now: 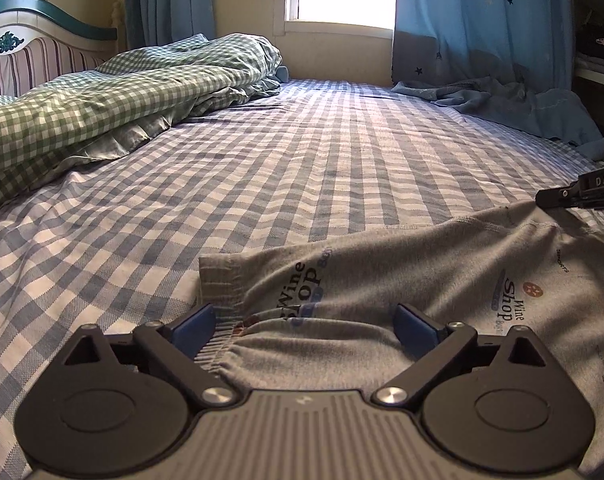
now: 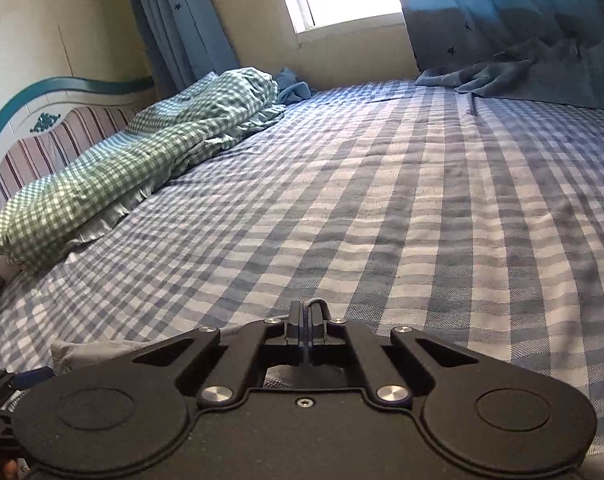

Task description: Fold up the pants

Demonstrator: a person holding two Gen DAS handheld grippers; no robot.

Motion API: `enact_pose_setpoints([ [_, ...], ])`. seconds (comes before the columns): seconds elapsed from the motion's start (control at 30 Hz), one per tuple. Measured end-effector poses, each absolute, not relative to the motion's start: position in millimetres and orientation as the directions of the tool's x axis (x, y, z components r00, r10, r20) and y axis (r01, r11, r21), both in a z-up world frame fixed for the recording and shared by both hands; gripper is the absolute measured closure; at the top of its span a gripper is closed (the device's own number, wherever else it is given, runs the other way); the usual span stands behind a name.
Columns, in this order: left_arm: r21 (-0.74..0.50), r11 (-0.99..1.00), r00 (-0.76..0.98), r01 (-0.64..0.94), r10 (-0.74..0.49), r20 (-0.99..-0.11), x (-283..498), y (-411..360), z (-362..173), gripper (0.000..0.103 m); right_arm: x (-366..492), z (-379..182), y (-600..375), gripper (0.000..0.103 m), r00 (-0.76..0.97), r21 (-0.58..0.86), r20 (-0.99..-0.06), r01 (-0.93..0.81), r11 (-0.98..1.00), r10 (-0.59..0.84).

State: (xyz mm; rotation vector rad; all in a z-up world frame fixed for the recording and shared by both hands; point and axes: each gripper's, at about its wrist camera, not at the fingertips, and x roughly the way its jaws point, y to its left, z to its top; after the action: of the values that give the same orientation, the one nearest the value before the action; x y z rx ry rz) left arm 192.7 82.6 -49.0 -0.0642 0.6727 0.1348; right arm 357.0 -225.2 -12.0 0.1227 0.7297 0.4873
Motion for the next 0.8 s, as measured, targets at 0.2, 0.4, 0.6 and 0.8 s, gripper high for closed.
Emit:
enact_pose_setpoints([
  [0.2, 0.007, 0.985, 0.772, -0.174, 0.141, -0.620, 189.9, 83.7, -39.8, 0.002, 356.5, -27.1, -231.8, 0.071, 0.615, 0.255, -0.660, -0.358, 0.898, 0.433],
  [0.4, 0.027, 0.989, 0.821, -0.145, 0.135, -0.555, 180.2, 55.9, -17.9, 0.000, 288.0, 1.2, -247.7, 0.022, 0.738, 0.033, -0.590, -0.383, 0.923, 0.327],
  [0.6, 0.096, 0.995, 0.816, -0.006, 0.061, -0.575, 190.9, 0.5, -25.1, 0.000, 210.7, -23.5, -248.6, 0.012, 0.822, -0.285, -0.531, -0.402, 0.870, 0.206],
  [0.8, 0.183, 0.983, 0.769, -0.020, 0.132, -0.625, 201.4, -19.2, -47.0, 0.001, 183.1, -44.1, -307.2, 0.001, 0.886, -0.493, -0.464, -0.263, 0.829, 0.005],
])
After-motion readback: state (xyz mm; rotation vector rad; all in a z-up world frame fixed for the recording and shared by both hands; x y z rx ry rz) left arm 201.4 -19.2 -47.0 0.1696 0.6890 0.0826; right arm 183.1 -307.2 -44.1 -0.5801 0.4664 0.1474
